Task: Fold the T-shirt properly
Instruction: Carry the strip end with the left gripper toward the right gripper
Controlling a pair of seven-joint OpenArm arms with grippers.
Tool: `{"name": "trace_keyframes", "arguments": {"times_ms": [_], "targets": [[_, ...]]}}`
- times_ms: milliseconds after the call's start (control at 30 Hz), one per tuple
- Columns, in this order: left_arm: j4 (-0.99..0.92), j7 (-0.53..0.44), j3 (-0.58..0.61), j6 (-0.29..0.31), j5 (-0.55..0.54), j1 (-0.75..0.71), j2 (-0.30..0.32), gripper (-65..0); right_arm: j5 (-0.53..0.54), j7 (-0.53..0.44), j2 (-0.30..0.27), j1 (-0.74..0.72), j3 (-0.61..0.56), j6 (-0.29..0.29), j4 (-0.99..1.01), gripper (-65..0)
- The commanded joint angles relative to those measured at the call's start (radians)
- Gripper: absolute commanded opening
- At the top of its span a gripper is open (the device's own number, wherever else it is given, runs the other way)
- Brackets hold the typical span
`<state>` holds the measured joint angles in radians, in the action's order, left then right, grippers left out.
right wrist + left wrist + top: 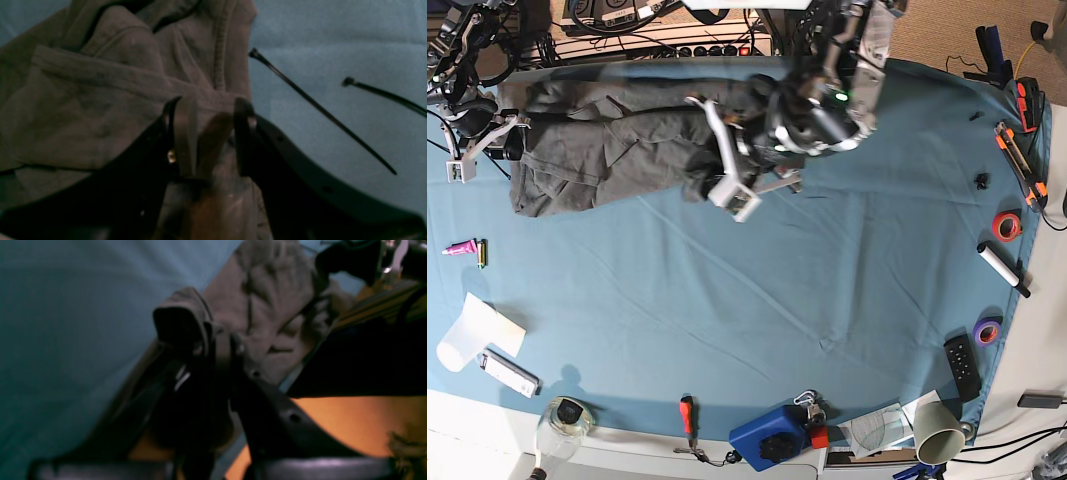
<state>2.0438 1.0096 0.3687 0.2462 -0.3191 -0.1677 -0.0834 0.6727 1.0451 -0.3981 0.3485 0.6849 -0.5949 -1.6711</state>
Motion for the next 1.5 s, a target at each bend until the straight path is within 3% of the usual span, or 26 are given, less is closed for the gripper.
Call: {"name": "trace_keyframes", "arguments": {"times_ms": [0,100,233,433,467,600,667,800,900,1133,1300,1367,1467], "targets": [[0.010,-0.027,0.033,-0.011,0.011,0.019,-0.021,-65.0,0.006,-0.025,-0.020,-0.005,0.007,0.001,-0.016,-46.0],[-0.005,-0.051,0.115,-0.068,0.107,0.024,-0.040,-65.0,0.007,-0.025,-0.020,-0.005,0.007,0.001,-0.016,-46.0],[-0.014,-0.065,0.180,-0.074,0.224,0.024,-0.052,-65.0,0.007,-0.024,-0.020,-0.005,0.007,0.001,-0.016,-46.0],[-0.014,-0.060,0.185,-0.064,0.237,0.024,-0.052,-65.0,0.007,-0.025,-0.020,-0.005,0.007,0.001,-0.016,-46.0],[-0.014,-0.061,0.185,-0.063,0.237,0.024,-0.052,-63.4,0.007,-0.025,-0.020,-0.005,0.007,0.001,-0.016,-46.0],[-0.014,-0.061,0.185,-0.063,0.196,0.024,-0.052,-39.8,0.007,-0.025,-0.020,-0.005,0.007,0.001,-0.016,-46.0],[-0.014,-0.061,0.185,-0.063,0.152,0.024,-0.052,-37.7,0.007,-0.026,-0.020,-0.005,0.007,0.001,-0.016,-46.0],[-0.013,-0.051,0.185,-0.063,0.132,0.024,-0.052,-37.7,0.007,-0.026,-0.020,-0.006,0.007,0.001,-0.016,-46.0],[0.013,0.010,0.185,-0.066,0.132,0.024,-0.052,-38.3,0.007,-0.031,-0.020,-0.006,0.007,0.001,-0.016,-46.0],[0.157,0.076,0.184,-0.073,0.227,-0.039,-0.051,-52.4,-0.001,-0.040,-0.021,-0.019,0.007,0.001,-0.016,-46.0],[0.255,0.066,0.184,-0.203,0.424,-0.102,-0.005,-63.7,-0.002,-0.056,-0.020,-0.019,0.007,0.001,-0.016,-46.0],[0.244,0.066,0.184,-0.246,0.513,-0.114,0.025,-65.0,-0.001,-0.055,-0.020,-0.019,0.007,0.001,-0.016,-46.0],[0.199,0.069,0.184,-0.250,0.543,-0.118,0.044,-65.0,-0.001,-0.055,-0.020,-0.019,0.007,0.001,-0.016,-46.0]]}}
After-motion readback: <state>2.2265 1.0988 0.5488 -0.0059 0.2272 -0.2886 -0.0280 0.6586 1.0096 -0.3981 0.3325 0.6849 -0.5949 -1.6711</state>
